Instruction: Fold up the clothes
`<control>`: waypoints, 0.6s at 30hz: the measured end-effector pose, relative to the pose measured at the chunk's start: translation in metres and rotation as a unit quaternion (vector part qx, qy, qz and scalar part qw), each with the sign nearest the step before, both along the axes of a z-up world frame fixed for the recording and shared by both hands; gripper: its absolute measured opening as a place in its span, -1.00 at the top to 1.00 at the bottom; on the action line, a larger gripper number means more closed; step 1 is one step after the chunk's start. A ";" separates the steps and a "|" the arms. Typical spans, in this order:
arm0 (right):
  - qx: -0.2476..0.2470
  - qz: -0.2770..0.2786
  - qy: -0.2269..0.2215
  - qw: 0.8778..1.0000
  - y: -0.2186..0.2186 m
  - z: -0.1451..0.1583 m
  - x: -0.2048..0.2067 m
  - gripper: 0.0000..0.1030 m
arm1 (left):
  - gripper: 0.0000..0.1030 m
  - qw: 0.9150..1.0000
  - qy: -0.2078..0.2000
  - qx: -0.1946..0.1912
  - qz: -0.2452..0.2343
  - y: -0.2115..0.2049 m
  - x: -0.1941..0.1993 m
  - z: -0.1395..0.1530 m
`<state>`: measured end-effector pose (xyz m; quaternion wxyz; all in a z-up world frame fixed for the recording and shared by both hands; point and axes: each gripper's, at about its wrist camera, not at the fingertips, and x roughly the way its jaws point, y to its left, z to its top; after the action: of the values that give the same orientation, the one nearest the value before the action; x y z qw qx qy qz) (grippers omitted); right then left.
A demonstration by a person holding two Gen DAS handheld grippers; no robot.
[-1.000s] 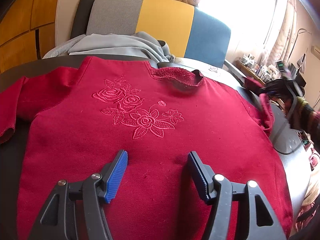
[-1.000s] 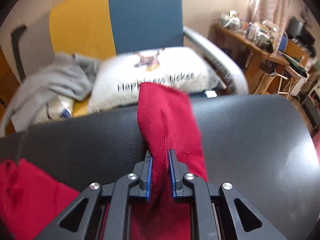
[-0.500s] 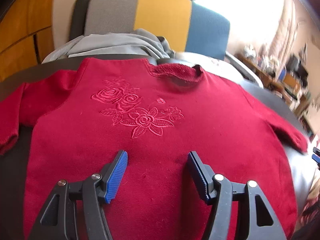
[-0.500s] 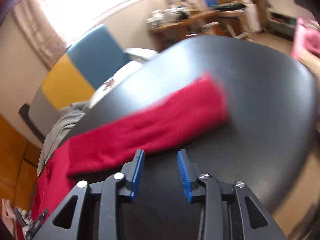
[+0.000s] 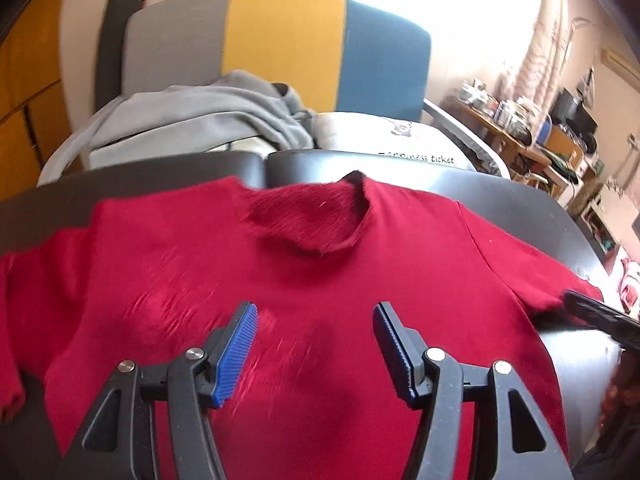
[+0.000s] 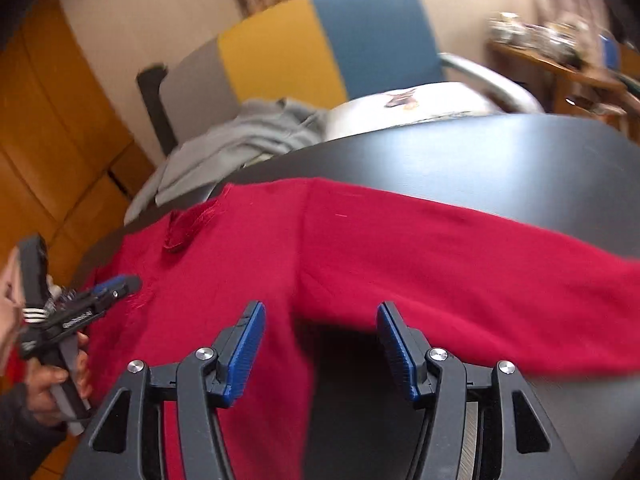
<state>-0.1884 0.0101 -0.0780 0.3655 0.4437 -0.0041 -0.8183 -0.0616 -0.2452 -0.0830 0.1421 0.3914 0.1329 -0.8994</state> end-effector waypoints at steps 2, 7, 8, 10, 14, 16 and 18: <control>0.005 -0.006 -0.025 1.000 -0.018 -0.014 -0.016 -0.16 | -0.19 1.000 -0.012 -0.017 -0.019 0.001 -0.024 -0.006; 0.056 -0.031 0.034 0.997 -0.037 -0.038 -0.048 -0.05 | -0.22 0.999 -0.031 -0.010 0.007 -0.010 -0.037 -0.035; 0.057 -0.031 0.044 0.997 -0.036 -0.039 -0.046 -0.05 | -0.19 1.000 -0.029 0.012 0.003 -0.006 -0.028 -0.036; 0.069 -0.039 0.052 0.996 -0.033 -0.038 -0.045 -0.05 | -0.20 0.999 -0.024 0.027 -0.024 0.005 -0.012 -0.037; 0.100 -0.027 0.068 0.992 -0.035 -0.036 -0.043 -0.08 | -0.17 0.995 0.013 0.094 -0.017 -0.022 0.005 -0.024; 0.122 -0.023 0.075 0.989 -0.037 -0.033 -0.043 -0.11 | -0.17 0.996 0.026 0.078 0.020 -0.049 0.002 -0.011; 0.118 -0.014 0.092 0.989 -0.048 -0.019 -0.041 -0.16 | -0.17 0.997 0.029 0.035 0.055 -0.076 -0.007 0.002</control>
<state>-0.2294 -0.0376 -0.0965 0.2980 0.4061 0.1205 -0.8554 -0.0683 -0.3208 -0.0809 0.1739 0.3618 0.1900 -0.8960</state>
